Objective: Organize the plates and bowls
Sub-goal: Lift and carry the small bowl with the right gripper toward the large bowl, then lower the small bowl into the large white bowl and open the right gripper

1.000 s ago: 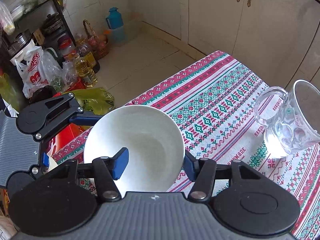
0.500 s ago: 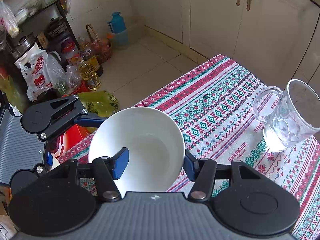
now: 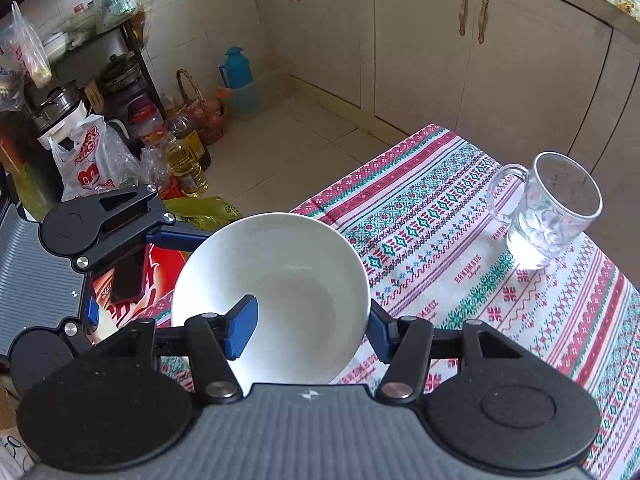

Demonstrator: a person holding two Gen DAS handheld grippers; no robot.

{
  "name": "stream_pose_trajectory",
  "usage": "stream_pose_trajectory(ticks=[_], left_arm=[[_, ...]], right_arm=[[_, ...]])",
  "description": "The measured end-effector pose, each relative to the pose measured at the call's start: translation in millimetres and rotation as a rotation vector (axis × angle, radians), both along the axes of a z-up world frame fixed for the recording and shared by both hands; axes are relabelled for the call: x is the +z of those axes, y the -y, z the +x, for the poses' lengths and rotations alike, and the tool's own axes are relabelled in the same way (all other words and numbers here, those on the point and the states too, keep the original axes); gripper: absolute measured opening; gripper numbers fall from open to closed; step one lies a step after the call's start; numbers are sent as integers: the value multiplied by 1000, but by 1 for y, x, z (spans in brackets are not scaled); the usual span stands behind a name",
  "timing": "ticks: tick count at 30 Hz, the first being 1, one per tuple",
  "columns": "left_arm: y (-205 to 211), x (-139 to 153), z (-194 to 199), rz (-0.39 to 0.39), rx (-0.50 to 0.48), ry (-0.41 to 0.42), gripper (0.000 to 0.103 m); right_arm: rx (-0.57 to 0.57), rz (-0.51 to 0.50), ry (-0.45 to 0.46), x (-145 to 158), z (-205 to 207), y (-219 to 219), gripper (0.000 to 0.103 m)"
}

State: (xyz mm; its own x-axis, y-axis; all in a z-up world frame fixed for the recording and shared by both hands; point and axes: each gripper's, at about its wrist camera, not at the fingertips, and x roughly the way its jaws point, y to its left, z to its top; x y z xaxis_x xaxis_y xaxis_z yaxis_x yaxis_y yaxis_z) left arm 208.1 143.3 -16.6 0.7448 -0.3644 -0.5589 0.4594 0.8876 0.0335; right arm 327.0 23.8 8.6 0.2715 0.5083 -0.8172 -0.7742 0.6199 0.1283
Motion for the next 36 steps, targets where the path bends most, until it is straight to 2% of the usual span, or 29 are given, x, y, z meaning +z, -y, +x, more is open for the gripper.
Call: stream_pose_trajectory(ticks=[11, 18, 36], left_arm=[[19, 21, -39, 2, -30, -18, 93], [35, 28, -63, -1, -64, -29, 93], [67, 34, -93, -16, -133, -24, 93]], right_arm=[[-21, 45, 21, 23, -54, 31, 63], [-45, 50, 33, 27, -84, 50, 63], [-113, 86, 59, 36, -134, 97, 64]])
